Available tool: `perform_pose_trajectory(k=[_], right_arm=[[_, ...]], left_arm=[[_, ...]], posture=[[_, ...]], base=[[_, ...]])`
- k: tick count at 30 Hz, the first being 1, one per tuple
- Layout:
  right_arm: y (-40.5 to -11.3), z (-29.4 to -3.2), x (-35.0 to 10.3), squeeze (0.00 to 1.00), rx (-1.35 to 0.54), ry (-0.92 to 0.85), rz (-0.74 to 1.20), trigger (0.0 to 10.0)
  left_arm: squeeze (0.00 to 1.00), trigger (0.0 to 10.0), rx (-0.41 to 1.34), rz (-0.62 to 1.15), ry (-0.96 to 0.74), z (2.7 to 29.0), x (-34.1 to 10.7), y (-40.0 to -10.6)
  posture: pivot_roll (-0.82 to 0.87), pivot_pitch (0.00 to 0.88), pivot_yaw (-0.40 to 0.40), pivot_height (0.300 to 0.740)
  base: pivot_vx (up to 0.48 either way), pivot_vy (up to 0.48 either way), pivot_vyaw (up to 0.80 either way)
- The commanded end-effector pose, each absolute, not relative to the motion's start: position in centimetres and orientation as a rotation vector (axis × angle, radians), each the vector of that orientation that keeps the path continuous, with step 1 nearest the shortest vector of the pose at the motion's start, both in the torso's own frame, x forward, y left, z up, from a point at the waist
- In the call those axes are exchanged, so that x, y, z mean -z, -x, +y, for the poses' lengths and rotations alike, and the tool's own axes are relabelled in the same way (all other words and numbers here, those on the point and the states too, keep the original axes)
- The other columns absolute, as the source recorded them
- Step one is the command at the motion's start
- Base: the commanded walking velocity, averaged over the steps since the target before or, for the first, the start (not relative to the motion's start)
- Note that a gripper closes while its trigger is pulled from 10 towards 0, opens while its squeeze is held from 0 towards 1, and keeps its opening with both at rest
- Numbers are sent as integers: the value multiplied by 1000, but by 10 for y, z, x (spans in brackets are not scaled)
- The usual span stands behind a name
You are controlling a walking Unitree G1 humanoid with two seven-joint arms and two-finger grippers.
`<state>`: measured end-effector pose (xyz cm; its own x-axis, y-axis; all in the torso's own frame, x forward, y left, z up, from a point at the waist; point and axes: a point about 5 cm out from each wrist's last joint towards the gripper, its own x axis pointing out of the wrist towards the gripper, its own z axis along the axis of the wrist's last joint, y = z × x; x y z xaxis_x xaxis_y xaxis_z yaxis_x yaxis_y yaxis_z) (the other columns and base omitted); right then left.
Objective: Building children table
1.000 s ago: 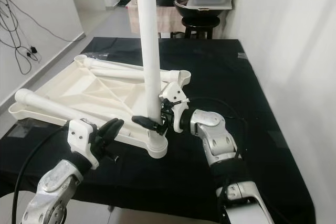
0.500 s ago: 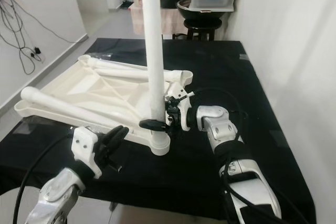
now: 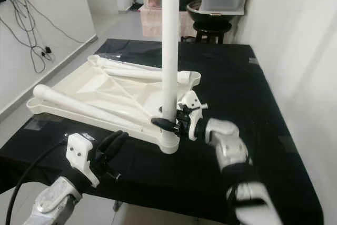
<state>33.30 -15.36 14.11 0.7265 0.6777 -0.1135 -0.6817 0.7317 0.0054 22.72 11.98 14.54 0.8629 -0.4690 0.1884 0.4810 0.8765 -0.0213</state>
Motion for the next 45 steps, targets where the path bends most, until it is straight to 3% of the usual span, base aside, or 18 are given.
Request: perform_pose_trajectory(k=[1, 5, 10, 11, 12, 16, 18, 20, 21, 30, 31, 32, 33, 45], right_arm=[[-322, -156, -126, 0, -511, 11, 183, 0], [-298, -138, -119, 0, -375, 97, 203, 0], [-302, -141, -122, 0, -336, 124, 188, 0], [-304, -141, -121, 0, -342, 133, 192, 5451], [-305, -137, -124, 984, -378, 119, 185, 10000], [-309, -131, -131, 1000, -448, 101, 174, 10000], [-324, -123, -153, 1000, -629, 35, 71, 10000], [-326, -121, -158, 1000, -666, 32, 53, 10000], [-329, -122, -165, 0, -735, 57, 32, 10000], [-353, -132, -181, 0, -1023, 165, 62, 9882], [-360, -132, -186, 0, -1037, 145, 61, 863], [-360, -132, -186, 0, -1037, 145, 61, 863], [-364, -132, -190, 0, -1050, 110, 56, 0], [-369, -130, -194, 0, -1140, 86, 50, 0]], left_arm=[[0, 10000, 492, -163, 65, 125, -143, -227], [0, 10000, 489, -158, 63, 128, -143, -228], [0, 10000, 492, -152, 75, 129, -143, -230], [0, 10000, 496, -150, 76, 129, -143, -230], [0, 10000, 493, -152, 78, 129, -143, -231], [0, 10000, 487, -155, 83, 130, -143, -233], [0, 10000, 492, -154, 95, 129, -142, -235], [0, 10000, 493, -153, 97, 128, -142, -235], [0, 10000, 496, -153, 100, 128, -142, -235], [0, 10000, 502, -155, 111, 125, -142, -238], [0, 10000, 503, -155, 113, 124, -141, -238], [0, 10000, 503, -155, 113, 124, -141, -238], [0, 10000, 503, -156, 115, 123, -141, -238], [0, 10000, 506, -157, 120, 120, -140, -239]], posture=[[-2, 6, 5, 740], [-24, 3, 32, 740], [2, 2, 16, 740], [4, 0, 14, 740], [3, 0, 18, 740], [2, 0, 19, 740], [8, 0, 18, 740], [8, 0, 18, 740], [15, 0, 16, 740], [32, 0, -4, 740], [35, 0, -7, 740], [35, 0, -7, 740], [36, 0, -9, 740], [19, 0, -10, 740]], base=[[0, 0, 0], [0, 0, 0], [0, 0, 0], [0, 0, 0], [0, 0, 0], [0, 0, 0], [0, 0, 0], [0, 0, 0], [0, 0, 0], [0, 0, 0], [0, 0, 0], [0, 0, 0], [0, 0, 0], [0, 0, 0]])
